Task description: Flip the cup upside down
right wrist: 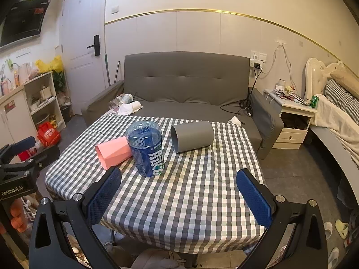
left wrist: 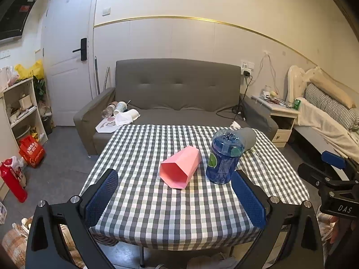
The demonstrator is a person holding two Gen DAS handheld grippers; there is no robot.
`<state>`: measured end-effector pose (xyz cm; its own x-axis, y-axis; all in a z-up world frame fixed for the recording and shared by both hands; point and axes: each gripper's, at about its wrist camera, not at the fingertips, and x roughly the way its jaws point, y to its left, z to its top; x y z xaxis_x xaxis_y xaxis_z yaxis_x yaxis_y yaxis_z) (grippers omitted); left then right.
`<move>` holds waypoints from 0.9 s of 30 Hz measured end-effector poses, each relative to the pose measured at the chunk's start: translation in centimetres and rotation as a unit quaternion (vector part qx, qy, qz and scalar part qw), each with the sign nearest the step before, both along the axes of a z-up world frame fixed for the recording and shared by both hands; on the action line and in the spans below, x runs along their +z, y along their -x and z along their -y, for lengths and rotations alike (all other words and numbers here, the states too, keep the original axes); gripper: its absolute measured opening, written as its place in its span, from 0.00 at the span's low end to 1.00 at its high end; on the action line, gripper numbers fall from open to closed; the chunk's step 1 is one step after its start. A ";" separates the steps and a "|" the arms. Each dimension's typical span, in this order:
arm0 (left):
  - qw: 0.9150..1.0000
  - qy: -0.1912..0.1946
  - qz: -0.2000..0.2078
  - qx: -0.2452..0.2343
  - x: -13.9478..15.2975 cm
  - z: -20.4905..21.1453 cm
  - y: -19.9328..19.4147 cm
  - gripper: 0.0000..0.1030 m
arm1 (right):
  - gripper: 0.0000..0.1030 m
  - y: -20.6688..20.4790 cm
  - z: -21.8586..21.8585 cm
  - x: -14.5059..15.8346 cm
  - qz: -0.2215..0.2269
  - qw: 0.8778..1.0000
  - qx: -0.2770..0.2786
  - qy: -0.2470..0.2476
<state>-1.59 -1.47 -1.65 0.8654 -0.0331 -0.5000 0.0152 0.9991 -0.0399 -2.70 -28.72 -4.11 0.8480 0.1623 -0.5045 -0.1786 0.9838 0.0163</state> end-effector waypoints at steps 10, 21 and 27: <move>1.000 0.003 -0.002 0.003 -0.3 -0.4 0.0 1.00 | 1.00 -0.1 -0.1 -0.1 -0.003 1.000 0.000 0.004; 1.000 -0.001 -0.003 0.003 -0.3 -0.2 0.0 1.00 | 1.00 -0.3 -0.1 -0.2 -0.006 1.000 -0.002 0.006; 1.000 -0.001 -0.004 0.002 -0.2 -0.2 0.0 1.00 | 1.00 -0.2 -0.1 -0.2 -0.006 1.000 -0.002 0.006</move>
